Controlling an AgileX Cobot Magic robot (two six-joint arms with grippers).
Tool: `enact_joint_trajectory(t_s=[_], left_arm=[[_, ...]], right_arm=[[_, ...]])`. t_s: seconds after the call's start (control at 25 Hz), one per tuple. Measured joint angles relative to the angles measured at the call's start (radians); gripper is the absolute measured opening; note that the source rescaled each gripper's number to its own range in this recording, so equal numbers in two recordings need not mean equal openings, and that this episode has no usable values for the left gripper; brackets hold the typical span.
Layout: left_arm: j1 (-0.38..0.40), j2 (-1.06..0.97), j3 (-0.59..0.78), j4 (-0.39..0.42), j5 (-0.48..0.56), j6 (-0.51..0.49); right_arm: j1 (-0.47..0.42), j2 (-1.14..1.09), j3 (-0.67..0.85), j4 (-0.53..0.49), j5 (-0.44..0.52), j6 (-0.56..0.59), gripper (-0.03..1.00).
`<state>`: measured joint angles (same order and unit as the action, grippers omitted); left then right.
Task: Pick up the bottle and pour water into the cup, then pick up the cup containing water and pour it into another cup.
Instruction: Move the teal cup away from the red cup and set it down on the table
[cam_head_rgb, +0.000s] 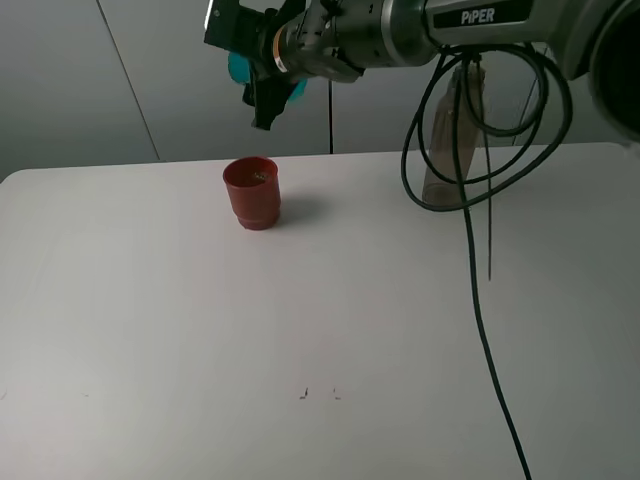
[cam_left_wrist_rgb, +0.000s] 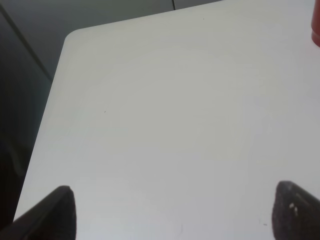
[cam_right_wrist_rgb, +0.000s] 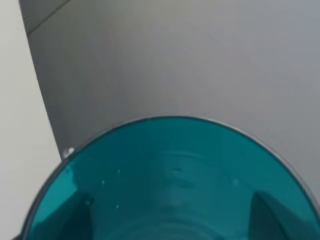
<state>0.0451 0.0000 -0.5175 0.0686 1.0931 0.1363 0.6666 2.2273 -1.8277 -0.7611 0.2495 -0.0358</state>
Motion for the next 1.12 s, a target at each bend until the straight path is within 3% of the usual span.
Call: enact_joint_trajectory(t_s=[0.2,0.36,0.68,0.84,1.12], left_arm=[[0.0,0.0,0.0,0.0,0.0,0.0],[0.0,0.0,0.0,0.0,0.0,-0.001],[0.0,0.0,0.0,0.0,0.0,-0.001],[0.0,0.0,0.0,0.0,0.0,-0.001],[0.0,0.0,0.0,0.0,0.0,-0.001]], right_arm=[[0.0,-0.092,0.05,0.342,0.143,-0.04,0.03],[-0.002,-0.171,0.137,0.505,0.188,-0.055,0.03],[-0.049,-0.355,0.433,0.733,0.166,-0.1,0.03],[-0.083,-0.426,0.627,0.801,0.029,-0.103,0.03],[-0.098,-0.457,0.944,0.831,-0.42,-0.103,0.03]])
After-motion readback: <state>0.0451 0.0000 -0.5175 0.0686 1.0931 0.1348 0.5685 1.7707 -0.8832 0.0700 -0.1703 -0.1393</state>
